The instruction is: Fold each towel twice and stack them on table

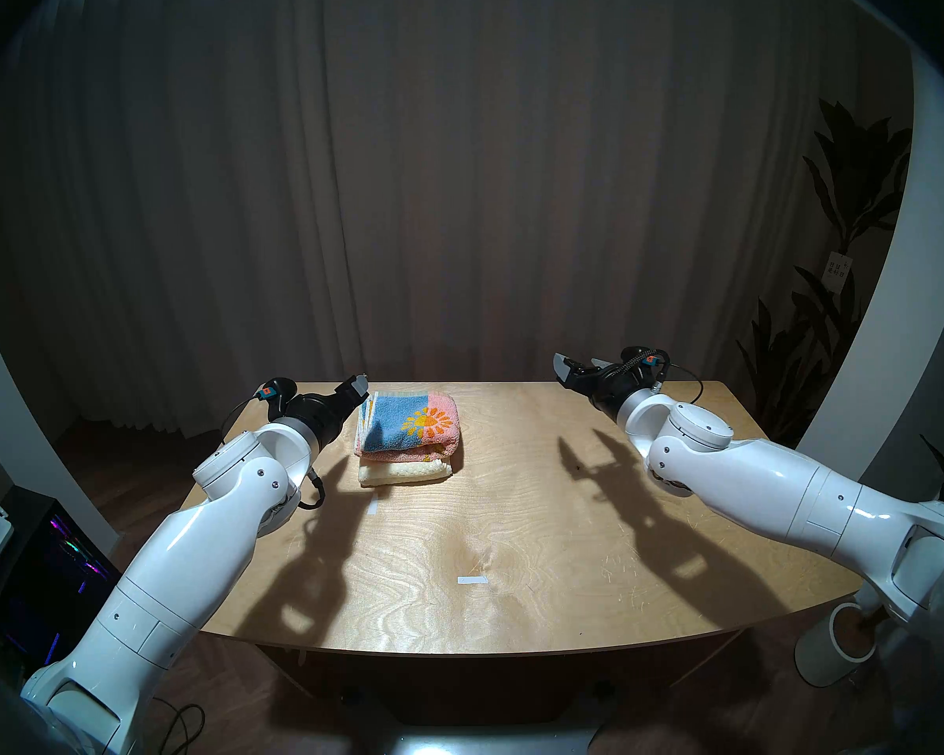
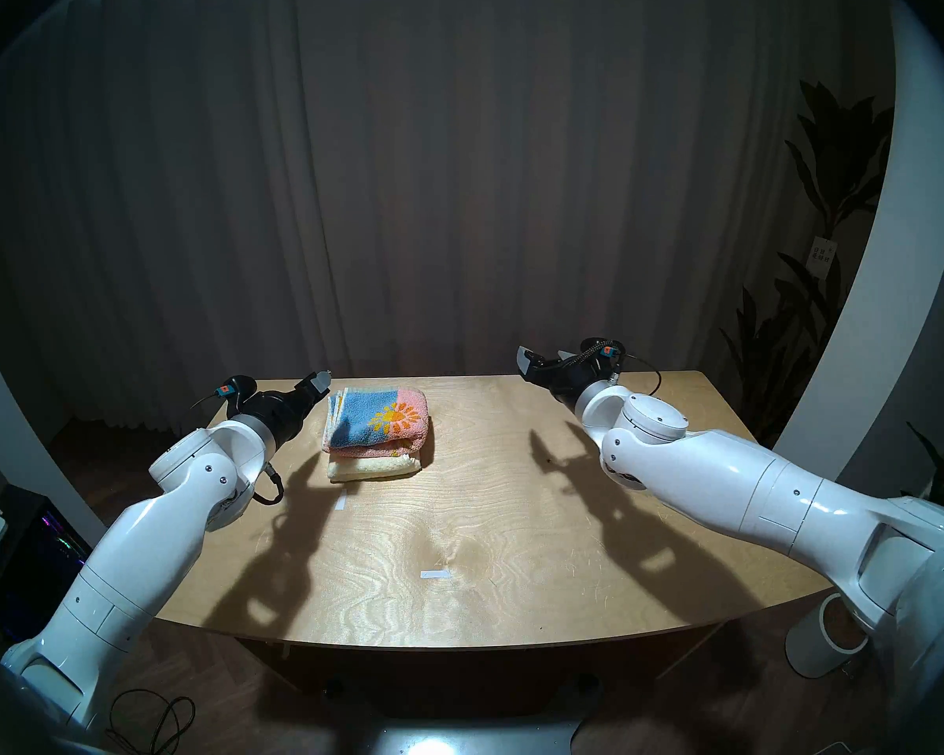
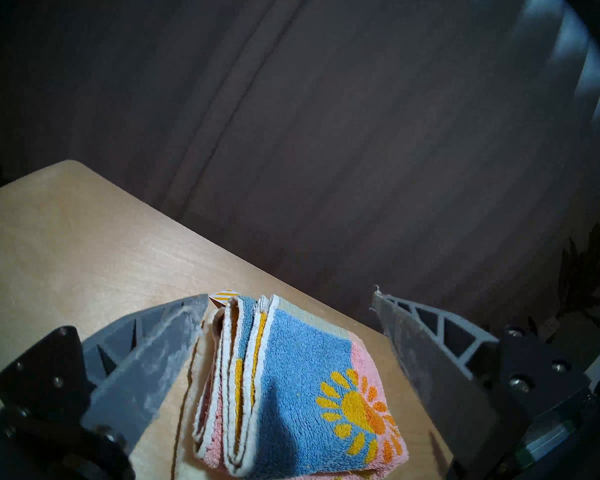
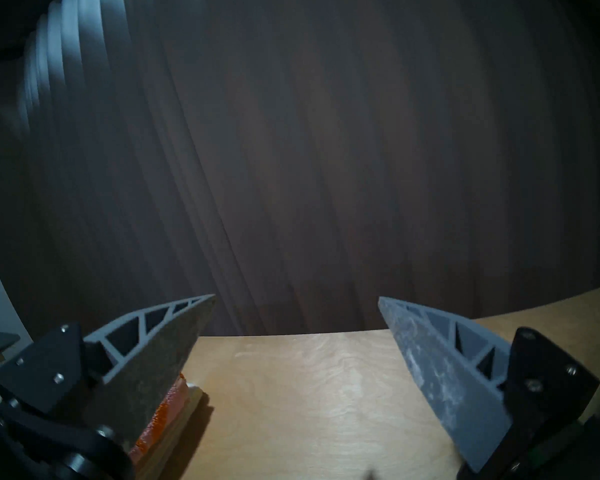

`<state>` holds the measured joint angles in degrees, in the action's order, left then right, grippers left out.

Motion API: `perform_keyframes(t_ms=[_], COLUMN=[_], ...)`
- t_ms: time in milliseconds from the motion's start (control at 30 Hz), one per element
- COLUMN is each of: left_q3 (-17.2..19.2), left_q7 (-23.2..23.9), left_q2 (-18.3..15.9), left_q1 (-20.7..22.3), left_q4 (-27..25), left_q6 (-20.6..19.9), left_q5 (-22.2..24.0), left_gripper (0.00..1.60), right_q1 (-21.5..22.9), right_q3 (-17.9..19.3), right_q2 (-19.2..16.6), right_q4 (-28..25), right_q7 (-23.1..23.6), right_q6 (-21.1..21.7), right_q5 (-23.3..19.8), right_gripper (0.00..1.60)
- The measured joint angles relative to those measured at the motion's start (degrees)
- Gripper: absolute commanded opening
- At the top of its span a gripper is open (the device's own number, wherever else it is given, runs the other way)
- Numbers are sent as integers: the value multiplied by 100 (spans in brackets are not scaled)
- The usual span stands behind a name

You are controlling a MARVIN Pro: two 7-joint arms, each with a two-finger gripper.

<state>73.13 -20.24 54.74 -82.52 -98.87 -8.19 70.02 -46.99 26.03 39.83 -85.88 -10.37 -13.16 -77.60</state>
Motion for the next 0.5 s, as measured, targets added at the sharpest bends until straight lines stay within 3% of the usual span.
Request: perform_keyframes(t_ms=[233, 500], left_q3=[-348, -641], left_q7=[-152, -311], left_q2=[69, 234], left_q1=[371, 712], left_q4=[561, 1136], left_q6=[261, 533], left_q5=[-895, -1764], left_gripper=[160, 160], right_q1=[12, 8], right_q3=[-36, -126], right_q2=[-469, -720], right_q4=[-19, 47], right_q7=[439, 769], right_q6=[-59, -150], right_q5=[416, 822], right_gripper=[160, 160])
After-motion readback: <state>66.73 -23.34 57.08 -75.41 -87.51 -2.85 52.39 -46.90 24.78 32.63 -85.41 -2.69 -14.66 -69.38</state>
